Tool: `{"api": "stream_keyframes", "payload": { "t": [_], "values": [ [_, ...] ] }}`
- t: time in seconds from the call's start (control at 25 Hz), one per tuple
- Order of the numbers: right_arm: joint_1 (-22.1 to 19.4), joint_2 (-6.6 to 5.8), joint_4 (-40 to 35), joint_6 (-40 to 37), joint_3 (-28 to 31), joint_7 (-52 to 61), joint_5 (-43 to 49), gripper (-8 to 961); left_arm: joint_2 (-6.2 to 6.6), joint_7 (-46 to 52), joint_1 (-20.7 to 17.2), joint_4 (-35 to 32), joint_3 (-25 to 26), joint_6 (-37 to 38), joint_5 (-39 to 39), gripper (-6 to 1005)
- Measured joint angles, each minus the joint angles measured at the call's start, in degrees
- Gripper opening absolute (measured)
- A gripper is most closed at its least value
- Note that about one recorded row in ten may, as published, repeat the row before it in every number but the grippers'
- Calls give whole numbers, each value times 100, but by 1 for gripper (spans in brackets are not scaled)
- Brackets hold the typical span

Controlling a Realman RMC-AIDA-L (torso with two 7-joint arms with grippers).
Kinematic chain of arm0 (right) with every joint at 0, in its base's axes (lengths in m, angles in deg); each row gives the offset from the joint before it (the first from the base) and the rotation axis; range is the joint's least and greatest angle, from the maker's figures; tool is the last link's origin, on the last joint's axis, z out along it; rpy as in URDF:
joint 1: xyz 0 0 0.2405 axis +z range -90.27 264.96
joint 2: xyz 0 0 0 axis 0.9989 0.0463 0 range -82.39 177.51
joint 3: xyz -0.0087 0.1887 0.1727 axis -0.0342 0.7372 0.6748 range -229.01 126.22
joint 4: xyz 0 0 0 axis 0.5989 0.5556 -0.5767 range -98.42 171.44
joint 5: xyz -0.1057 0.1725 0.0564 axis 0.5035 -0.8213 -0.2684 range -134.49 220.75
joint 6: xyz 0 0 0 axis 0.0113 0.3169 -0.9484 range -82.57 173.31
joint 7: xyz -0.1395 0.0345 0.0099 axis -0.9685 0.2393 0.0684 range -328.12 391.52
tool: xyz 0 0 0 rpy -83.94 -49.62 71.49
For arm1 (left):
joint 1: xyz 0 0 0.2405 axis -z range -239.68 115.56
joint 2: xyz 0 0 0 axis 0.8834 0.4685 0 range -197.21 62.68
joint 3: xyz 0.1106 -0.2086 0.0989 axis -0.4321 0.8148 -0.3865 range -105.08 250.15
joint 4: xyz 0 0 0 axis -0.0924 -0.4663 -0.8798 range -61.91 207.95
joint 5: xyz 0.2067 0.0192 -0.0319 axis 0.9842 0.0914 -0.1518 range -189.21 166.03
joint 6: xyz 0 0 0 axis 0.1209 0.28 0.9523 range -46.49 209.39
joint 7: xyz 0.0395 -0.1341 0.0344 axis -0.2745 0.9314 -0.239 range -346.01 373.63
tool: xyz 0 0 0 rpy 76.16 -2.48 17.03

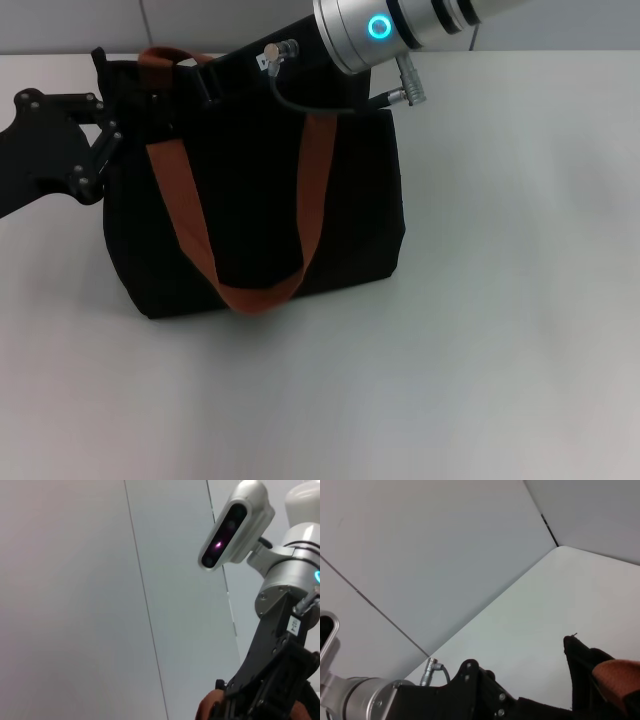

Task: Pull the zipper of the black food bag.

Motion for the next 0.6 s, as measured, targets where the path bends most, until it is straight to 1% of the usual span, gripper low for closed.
{"api": "stream_keyframes", "payload": {
  "t": [0.4, 0.6],
  "values": [
    [0, -4, -9, -8, -68, 0, -1, 168, -26, 0, 5, -70, -10, 35, -3, 65],
    [5, -6, -13, 15, -142, 0, -38, 258, -20, 6, 10, -69, 0, 36, -1, 67]
  ]
}}
